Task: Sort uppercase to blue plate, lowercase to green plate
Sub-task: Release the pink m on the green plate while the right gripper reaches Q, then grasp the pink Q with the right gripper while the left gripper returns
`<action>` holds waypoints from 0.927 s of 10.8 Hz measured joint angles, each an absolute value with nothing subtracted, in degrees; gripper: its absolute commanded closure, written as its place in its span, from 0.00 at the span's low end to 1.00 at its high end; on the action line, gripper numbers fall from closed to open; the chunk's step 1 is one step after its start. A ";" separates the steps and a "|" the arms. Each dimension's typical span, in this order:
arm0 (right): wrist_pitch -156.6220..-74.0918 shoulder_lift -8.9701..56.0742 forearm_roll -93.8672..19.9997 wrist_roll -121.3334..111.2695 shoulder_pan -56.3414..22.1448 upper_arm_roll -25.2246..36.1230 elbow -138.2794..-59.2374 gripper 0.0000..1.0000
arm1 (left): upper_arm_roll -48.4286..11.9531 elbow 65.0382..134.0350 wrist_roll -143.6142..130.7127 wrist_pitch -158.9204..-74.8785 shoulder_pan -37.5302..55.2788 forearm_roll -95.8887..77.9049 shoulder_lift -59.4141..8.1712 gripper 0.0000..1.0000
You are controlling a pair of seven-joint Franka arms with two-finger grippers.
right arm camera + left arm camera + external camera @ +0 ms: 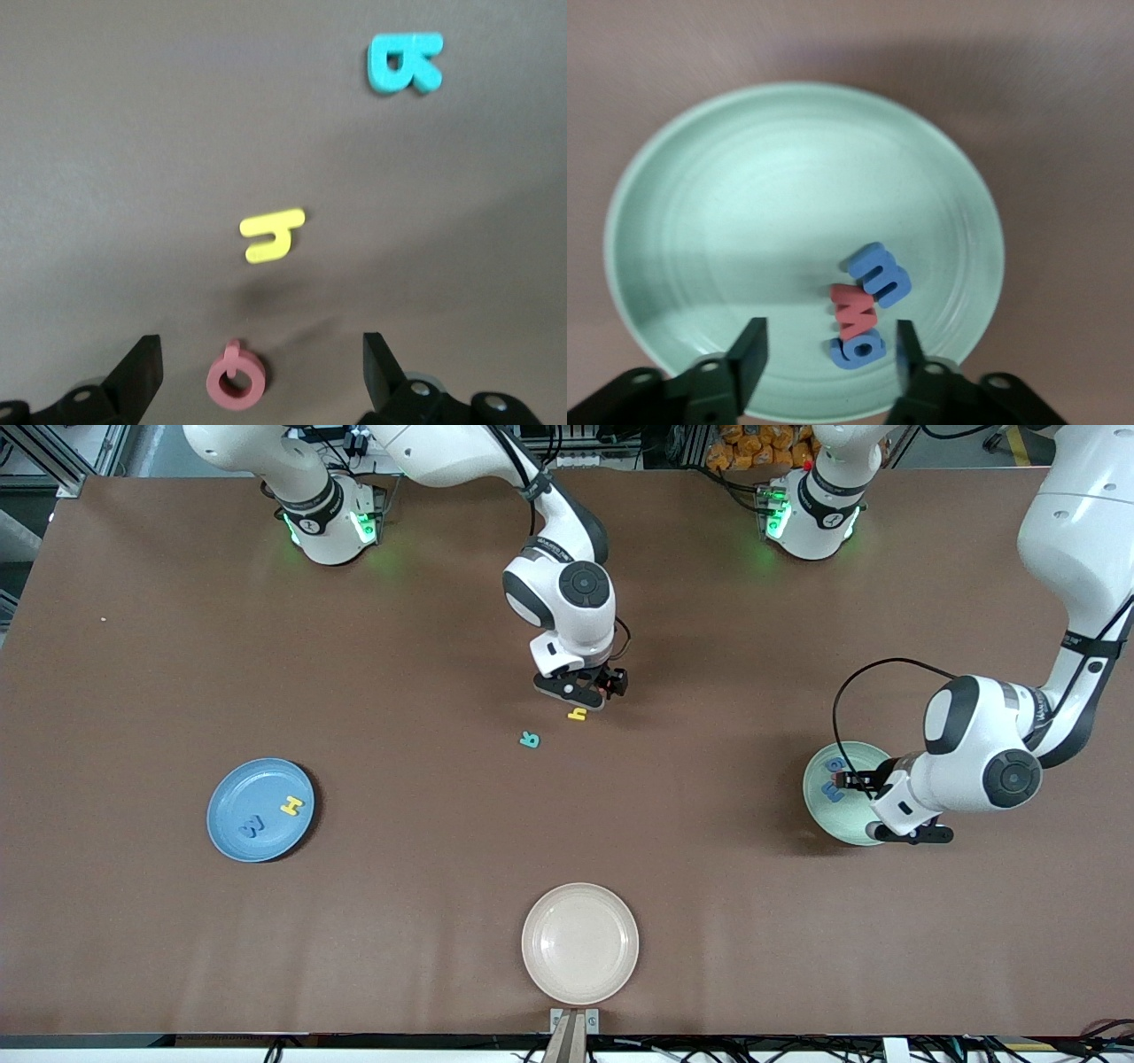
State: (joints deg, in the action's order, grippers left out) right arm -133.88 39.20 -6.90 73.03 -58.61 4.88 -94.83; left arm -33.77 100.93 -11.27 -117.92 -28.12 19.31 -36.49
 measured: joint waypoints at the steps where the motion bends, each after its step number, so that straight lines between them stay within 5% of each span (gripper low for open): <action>1: -133.90 39.57 -6.91 73.63 -58.97 4.87 -94.61 0.00 | -34.50 100.17 -11.26 -116.10 -28.14 19.32 -34.69 0.00; 6: -133.95 44.09 -6.97 75.98 -60.25 4.86 -89.90 0.00 | -40.99 91.05 -11.25 -98.84 -28.13 19.32 -24.14 0.00; 10: -134.38 45.74 -6.97 76.78 -62.21 4.87 -89.49 0.00 | -41.95 89.88 -11.22 -97.46 -28.12 15.31 -16.95 0.00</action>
State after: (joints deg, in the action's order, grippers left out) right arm -134.38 45.74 -6.97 76.78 -62.21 4.87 -89.49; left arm -41.95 89.88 -11.22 -97.46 -28.12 15.31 -16.95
